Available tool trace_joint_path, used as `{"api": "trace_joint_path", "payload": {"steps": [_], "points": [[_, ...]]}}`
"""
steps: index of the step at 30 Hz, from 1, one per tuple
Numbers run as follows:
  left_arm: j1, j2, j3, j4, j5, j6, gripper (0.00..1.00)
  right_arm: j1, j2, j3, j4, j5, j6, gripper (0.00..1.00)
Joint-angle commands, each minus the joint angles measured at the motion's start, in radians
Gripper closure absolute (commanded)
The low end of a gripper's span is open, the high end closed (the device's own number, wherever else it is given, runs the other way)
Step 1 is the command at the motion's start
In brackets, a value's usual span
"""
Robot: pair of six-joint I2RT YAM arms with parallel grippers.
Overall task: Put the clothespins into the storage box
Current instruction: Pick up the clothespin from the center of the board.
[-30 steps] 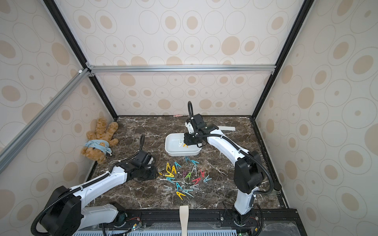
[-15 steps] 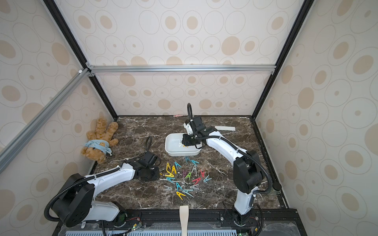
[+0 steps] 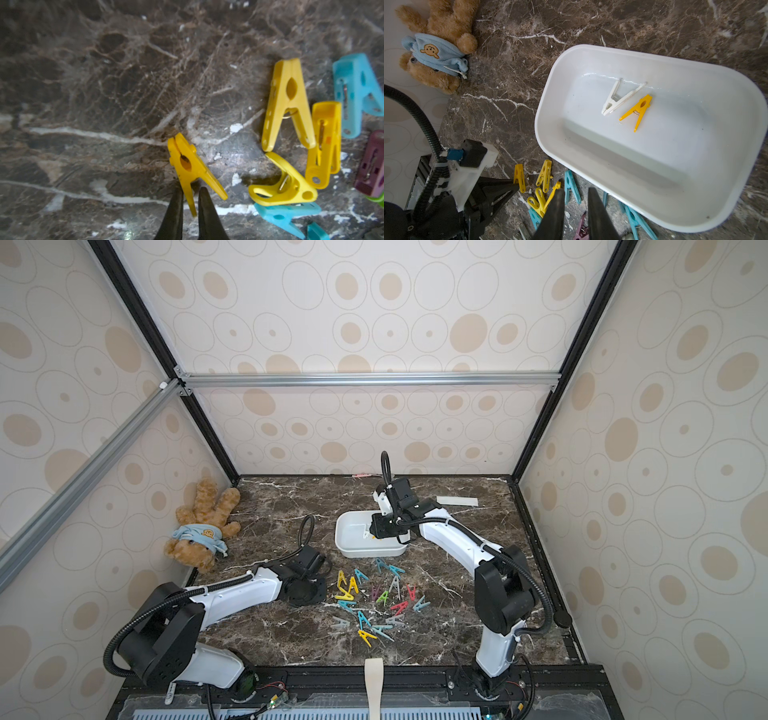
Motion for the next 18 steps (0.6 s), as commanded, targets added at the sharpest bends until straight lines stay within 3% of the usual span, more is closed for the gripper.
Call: {"api": "trace_joint_path", "payload": {"steps": [1, 6, 18], "points": [[-0.008, 0.001, 0.043, -0.029, -0.045, 0.010, 0.90, 0.008, -0.045, -0.017, 0.006, -0.002, -0.006, 0.77], [-0.008, -0.003, 0.046, -0.041, -0.054, 0.026, 0.99, 0.007, -0.060, -0.020, -0.002, 0.004, -0.009, 0.77], [-0.006, -0.067, 0.175, -0.150, -0.051, 0.106, 1.00, 0.007, -0.096, -0.022, -0.028, 0.028, 0.000, 0.78]]}}
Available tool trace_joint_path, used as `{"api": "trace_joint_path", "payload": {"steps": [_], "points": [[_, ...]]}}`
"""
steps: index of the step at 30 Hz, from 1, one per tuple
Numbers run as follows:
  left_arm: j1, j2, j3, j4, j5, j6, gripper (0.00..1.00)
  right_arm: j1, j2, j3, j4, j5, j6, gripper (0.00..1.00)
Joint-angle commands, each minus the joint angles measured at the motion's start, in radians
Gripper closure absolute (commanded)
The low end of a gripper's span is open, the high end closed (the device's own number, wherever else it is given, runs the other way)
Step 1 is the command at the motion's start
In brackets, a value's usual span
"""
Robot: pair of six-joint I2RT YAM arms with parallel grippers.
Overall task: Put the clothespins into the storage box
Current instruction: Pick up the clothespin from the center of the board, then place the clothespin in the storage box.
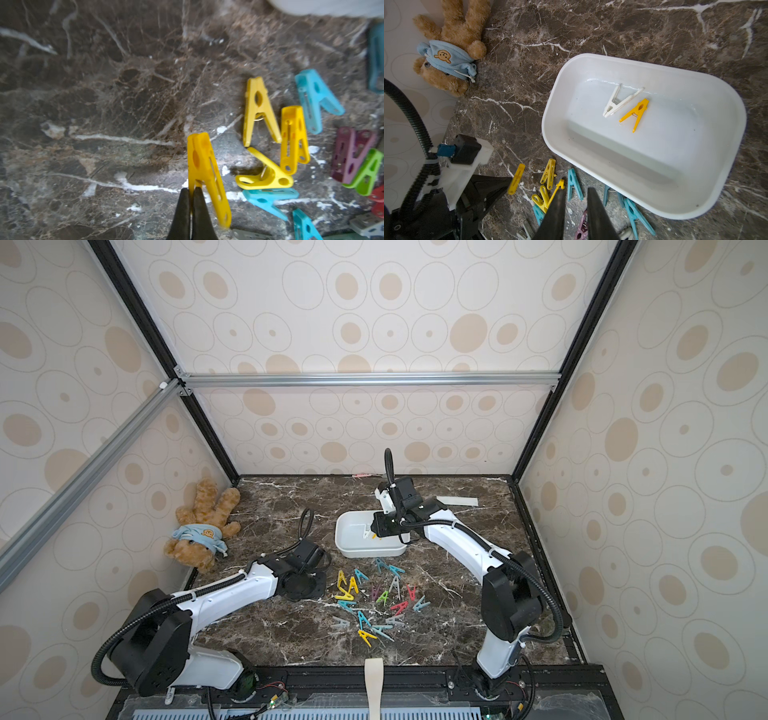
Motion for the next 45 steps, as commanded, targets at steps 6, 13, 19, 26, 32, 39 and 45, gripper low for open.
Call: {"api": "trace_joint_path", "payload": {"steps": [6, 13, 19, 26, 32, 39, 45], "points": [[-0.001, 0.030, 0.228, -0.018, 0.013, 0.087, 1.00, 0.008, -0.069, -0.016, -0.061, 0.042, 0.003, 0.78], [0.010, 0.187, 0.407, 0.048, 0.039, 0.163, 1.00, 0.008, -0.139, -0.043, -0.109, 0.091, -0.002, 0.79], [0.035, 0.391, 0.599, 0.105, 0.065, 0.201, 1.00, 0.007, -0.215, -0.112, -0.125, 0.145, 0.005, 0.79], [0.066, 0.598, 0.785, 0.112, 0.092, 0.239, 1.00, 0.008, -0.298, -0.173, -0.200, 0.151, 0.015, 0.80], [0.074, 0.694, 0.871, 0.094, 0.095, 0.249, 1.00, 0.007, -0.379, -0.274, -0.216, 0.173, 0.037, 0.80], [0.081, 0.741, 0.882, 0.102, 0.099, 0.248, 1.00, 0.007, -0.446, -0.400, -0.226, 0.200, 0.063, 0.79], [0.085, 0.739, 0.883, 0.112, 0.104, 0.250, 0.88, 0.008, -0.490, -0.478, -0.227, 0.200, 0.095, 0.76]]}}
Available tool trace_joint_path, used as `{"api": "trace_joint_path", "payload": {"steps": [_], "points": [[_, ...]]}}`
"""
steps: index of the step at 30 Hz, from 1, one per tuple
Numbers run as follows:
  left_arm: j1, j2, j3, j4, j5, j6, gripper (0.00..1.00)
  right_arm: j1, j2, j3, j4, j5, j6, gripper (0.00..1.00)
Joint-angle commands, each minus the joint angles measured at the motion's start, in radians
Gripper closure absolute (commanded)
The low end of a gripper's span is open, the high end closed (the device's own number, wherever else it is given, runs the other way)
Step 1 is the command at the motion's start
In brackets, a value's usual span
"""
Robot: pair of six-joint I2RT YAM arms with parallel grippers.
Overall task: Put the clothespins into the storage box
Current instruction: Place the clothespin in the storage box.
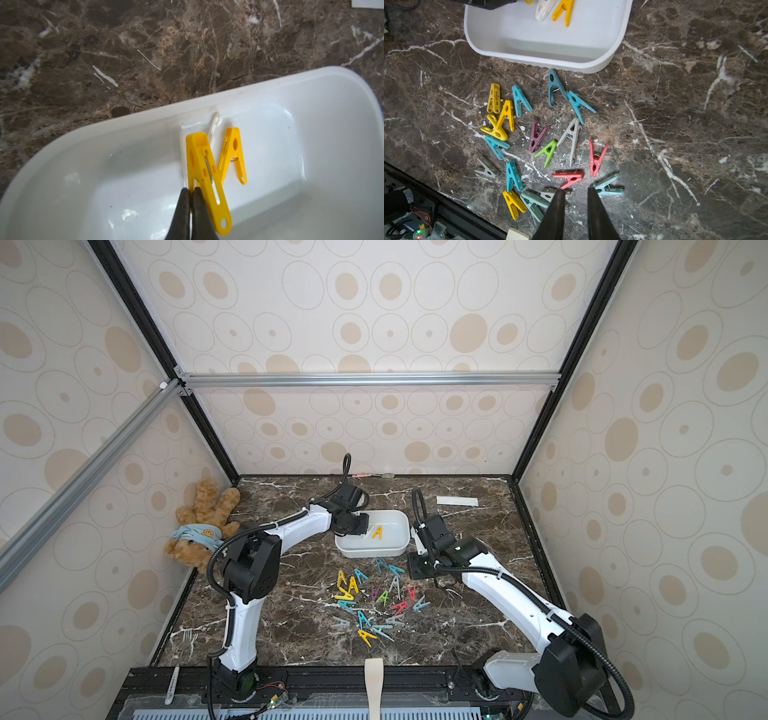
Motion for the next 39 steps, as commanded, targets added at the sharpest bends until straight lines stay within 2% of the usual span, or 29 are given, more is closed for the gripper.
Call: {"api": "trace_joint_path", "payload": {"steps": [1, 11, 14, 18, 22, 28, 34, 39], "points": [[0.010, -0.004, 0.040, 0.009, 0.006, 0.023, 0.85, 0.008, -0.032, -0.032, -0.023, 0.015, 0.029, 0.76], [0.008, -0.102, 0.005, 0.004, 0.001, 0.055, 0.67, 0.008, -0.033, -0.102, -0.044, 0.025, 0.078, 0.75], [0.008, -0.167, -0.029, 0.003, -0.007, 0.086, 0.59, 0.007, -0.040, -0.163, -0.009, 0.047, 0.142, 0.70], [0.008, -0.274, -0.114, 0.009, -0.028, 0.123, 0.54, 0.007, -0.010, -0.204, 0.033, 0.039, 0.206, 0.70], [0.007, -0.411, -0.287, 0.096, 0.007, 0.144, 0.50, 0.007, 0.042, -0.223, 0.063, 0.007, 0.241, 0.70], [0.008, -0.600, -0.536, 0.197, 0.039, 0.107, 0.48, 0.007, 0.124, -0.209, 0.065, 0.007, 0.260, 0.68], [0.011, -0.690, -0.618, 0.193, 0.008, 0.107, 0.47, 0.001, 0.175, -0.206, 0.072, 0.040, 0.296, 0.66], [0.015, -0.709, -0.652, 0.210, 0.007, 0.100, 0.47, -0.014, 0.229, -0.165, 0.070, 0.020, 0.281, 0.66]]}}
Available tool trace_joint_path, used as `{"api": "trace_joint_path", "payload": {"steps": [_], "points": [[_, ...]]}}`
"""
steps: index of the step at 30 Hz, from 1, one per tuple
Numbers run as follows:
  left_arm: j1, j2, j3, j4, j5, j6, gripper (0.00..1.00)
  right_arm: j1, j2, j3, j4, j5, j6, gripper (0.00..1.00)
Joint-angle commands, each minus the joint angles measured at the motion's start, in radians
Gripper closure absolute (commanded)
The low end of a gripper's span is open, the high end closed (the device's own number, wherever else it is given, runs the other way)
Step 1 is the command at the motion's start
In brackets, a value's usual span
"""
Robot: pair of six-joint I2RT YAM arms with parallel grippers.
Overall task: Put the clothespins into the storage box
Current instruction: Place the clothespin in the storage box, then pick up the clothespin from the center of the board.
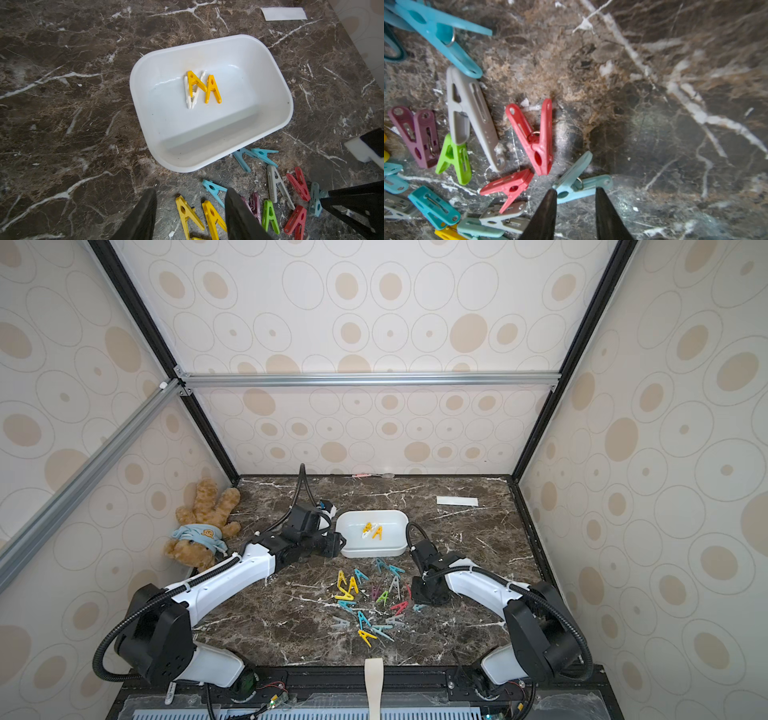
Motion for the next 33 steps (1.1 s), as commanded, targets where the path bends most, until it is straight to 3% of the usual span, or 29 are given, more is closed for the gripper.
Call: {"api": "trace_joint_path", "payload": {"steps": [1, 13, 24, 33], "points": [[0.012, -0.013, -0.013, 0.035, -0.004, -0.005, 0.47, -0.007, 0.041, 0.041, -0.008, 0.001, 0.010, 0.66], [0.026, -0.014, -0.021, 0.040, -0.019, 0.015, 0.47, -0.032, 0.120, 0.059, 0.000, -0.015, -0.012, 0.66], [0.031, -0.017, -0.029, 0.044, -0.026, 0.008, 0.47, -0.032, 0.126, 0.077, -0.011, -0.014, -0.050, 0.92], [0.032, -0.035, -0.035, 0.026, -0.040, -0.025, 0.47, -0.032, 0.031, 0.159, -0.070, -0.008, -0.109, 0.99]]}}
